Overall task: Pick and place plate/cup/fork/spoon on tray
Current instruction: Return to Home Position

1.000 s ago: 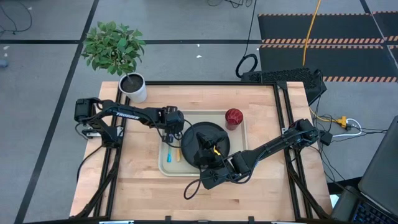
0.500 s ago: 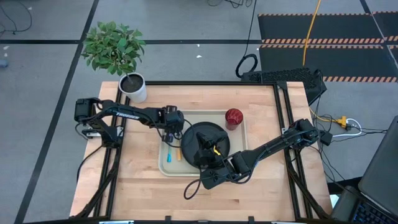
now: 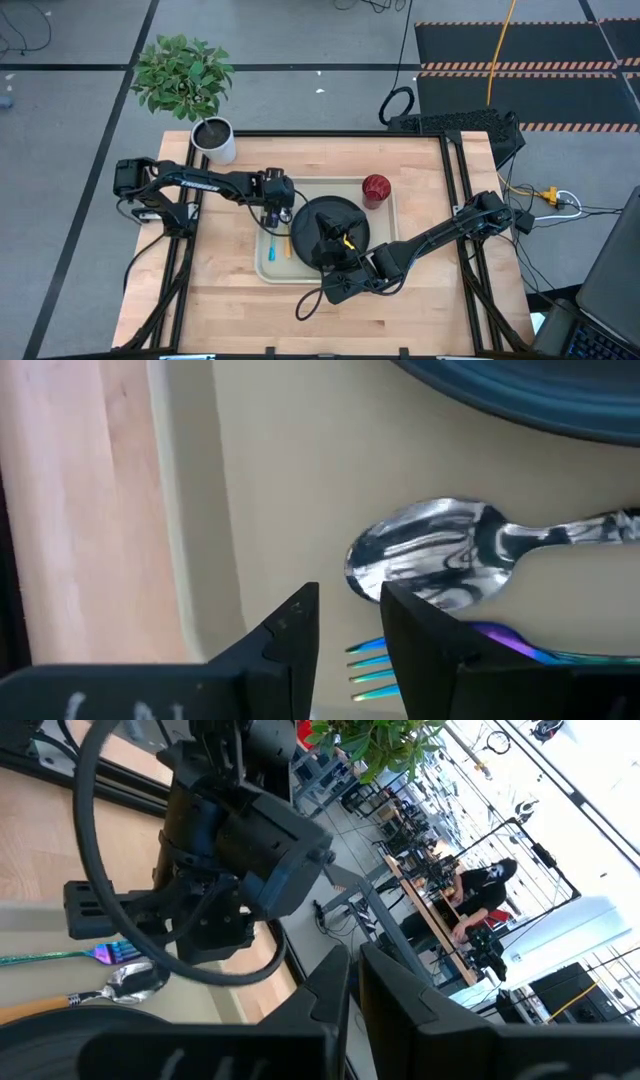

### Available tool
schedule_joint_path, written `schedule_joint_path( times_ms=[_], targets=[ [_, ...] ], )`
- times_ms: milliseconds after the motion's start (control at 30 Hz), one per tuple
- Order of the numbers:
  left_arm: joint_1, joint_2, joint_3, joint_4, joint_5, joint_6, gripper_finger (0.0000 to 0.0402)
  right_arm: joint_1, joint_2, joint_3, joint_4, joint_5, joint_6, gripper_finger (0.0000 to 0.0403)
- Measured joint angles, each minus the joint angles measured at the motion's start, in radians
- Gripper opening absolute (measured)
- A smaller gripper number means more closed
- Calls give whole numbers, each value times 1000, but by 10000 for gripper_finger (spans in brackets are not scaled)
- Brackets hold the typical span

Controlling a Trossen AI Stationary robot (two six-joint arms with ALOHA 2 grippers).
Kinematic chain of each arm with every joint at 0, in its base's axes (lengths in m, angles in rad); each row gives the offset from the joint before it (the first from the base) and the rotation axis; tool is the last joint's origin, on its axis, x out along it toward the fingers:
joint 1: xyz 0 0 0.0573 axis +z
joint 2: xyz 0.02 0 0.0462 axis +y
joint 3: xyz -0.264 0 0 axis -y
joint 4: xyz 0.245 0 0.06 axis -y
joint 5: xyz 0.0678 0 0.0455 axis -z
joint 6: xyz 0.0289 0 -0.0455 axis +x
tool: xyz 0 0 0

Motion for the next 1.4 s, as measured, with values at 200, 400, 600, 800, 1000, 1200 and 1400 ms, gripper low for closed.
schedule_joint_path(
  times_ms=[200, 400, 600, 800, 1000, 1200, 1400],
  targets=[
    [-23, -26, 8, -18, 0, -2, 113, 0, 0, 0, 0, 0, 0, 20],
    [-70, -76, 25, -17, 0, -25, 113, 0, 0, 0, 0, 0, 0, 20],
    [-147, -132, 25, 11, 4, -147, 113, 0, 0, 0, -17, 1, 4, 20],
    [-276, -146, -5, 18, 16, -308, 113, 7, -1, 0, -65, 4, 28, 20],
    [-383, -155, -35, 100, -111, -316, 113, 23, -47, 0, -229, 29, 190, 20],
    [-432, -300, -46, 58, -245, -341, 113, 41, -144, 0, -467, -65, 478, 20],
    [-465, -552, -100, 75, -301, -359, 113, 95, -261, -125, -521, -71, 583, 20]
  ],
)
